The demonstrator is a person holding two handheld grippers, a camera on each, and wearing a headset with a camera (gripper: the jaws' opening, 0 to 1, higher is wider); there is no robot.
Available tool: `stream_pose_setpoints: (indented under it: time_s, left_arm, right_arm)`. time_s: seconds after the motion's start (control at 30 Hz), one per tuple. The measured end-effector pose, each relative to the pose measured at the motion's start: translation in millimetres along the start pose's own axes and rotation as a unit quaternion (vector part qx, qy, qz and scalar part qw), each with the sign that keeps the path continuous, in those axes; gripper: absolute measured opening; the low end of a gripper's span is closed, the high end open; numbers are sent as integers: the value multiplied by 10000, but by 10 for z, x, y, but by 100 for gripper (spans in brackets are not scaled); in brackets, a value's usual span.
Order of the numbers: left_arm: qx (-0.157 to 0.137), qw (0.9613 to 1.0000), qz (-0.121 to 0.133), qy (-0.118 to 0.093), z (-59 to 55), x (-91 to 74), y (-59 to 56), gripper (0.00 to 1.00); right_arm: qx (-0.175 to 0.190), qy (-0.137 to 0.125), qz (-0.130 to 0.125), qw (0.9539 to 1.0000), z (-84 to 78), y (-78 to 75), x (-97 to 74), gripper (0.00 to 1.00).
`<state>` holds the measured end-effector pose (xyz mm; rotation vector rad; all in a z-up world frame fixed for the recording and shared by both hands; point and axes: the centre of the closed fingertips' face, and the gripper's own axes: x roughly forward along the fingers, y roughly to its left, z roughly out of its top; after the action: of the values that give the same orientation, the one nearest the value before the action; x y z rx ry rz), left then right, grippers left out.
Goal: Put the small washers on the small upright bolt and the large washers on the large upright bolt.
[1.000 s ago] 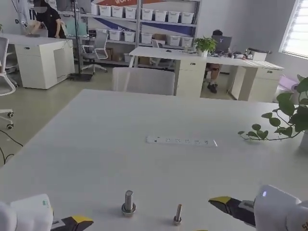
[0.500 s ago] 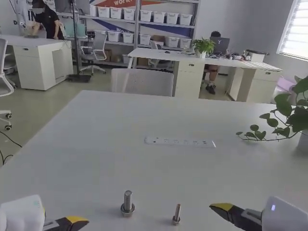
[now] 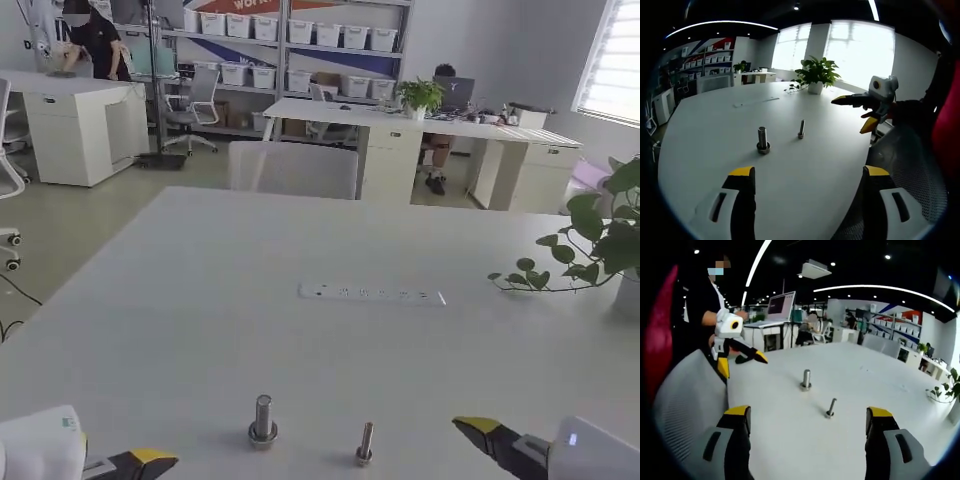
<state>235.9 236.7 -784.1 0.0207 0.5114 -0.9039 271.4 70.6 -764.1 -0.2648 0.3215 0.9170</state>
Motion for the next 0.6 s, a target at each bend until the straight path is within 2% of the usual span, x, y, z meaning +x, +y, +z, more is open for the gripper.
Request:
stream_pose_setpoints:
  time_s: [0.17,0.23,0.6]
  left_arm:
    - [-35,10000,-6,-38,10,-3,-1,90]
    - [-10,10000,2,33,-18,6,6,90]
    - [-21,10000,1,41,-31,10,8,90]
  right_arm:
    - [50,-10,5,10000,-12,-8,-4,100]
    - [36,38,-12,10000,-36,-20,-3,100]
    - [14,62,-28,10000,-60,-45,-3,100]
